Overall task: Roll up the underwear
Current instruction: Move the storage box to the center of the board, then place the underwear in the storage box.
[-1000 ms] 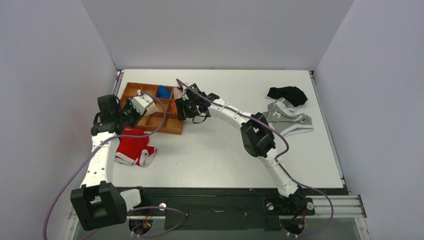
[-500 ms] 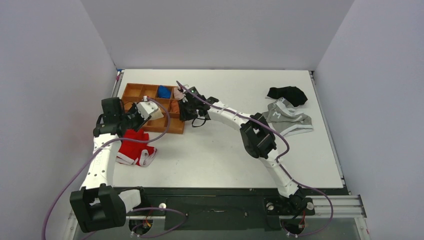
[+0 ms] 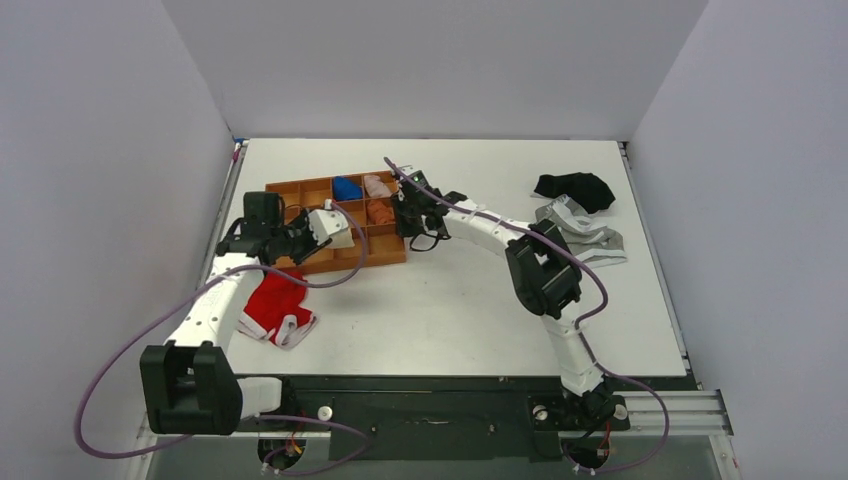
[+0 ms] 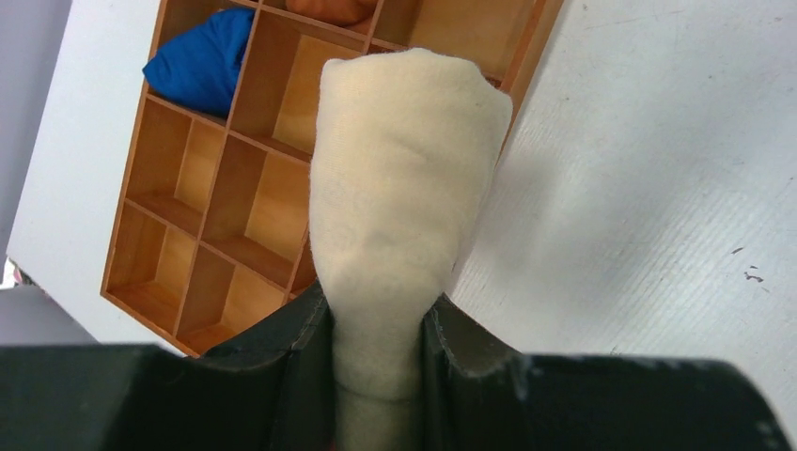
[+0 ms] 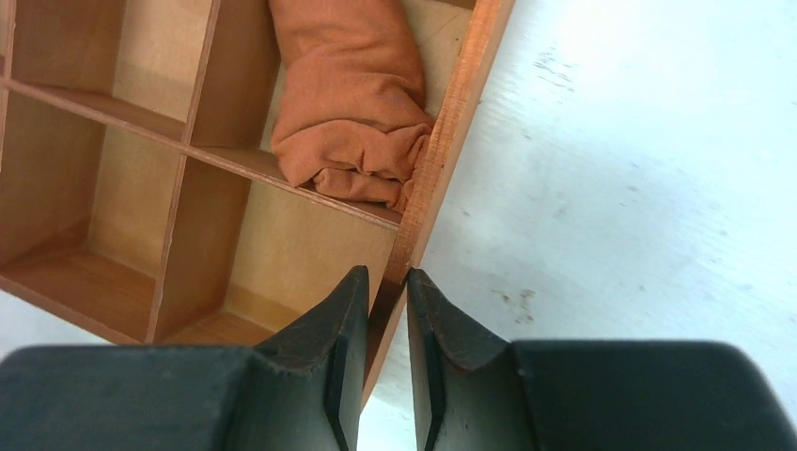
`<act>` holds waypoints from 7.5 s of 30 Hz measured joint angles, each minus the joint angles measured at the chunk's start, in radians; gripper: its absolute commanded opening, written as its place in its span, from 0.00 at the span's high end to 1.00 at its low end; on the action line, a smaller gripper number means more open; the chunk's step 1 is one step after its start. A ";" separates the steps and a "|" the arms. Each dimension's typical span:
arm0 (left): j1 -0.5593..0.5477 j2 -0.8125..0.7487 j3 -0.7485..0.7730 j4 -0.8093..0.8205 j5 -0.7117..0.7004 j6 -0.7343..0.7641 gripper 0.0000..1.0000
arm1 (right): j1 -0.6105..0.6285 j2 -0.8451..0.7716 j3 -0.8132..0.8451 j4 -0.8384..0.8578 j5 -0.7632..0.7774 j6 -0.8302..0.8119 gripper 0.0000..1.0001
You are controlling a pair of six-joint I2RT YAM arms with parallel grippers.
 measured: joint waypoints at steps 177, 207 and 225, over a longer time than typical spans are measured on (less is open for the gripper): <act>-0.628 1.323 1.410 -0.893 -0.732 0.560 0.64 | -0.291 -0.345 -0.489 0.027 -0.232 -0.243 1.00; -0.590 1.228 1.332 -0.818 -0.539 0.583 0.32 | -0.291 -0.342 -0.489 0.038 -0.232 -0.243 1.00; -0.545 1.207 1.332 -0.820 -0.382 0.585 0.31 | -0.291 -0.341 -0.489 0.038 -0.233 -0.243 1.00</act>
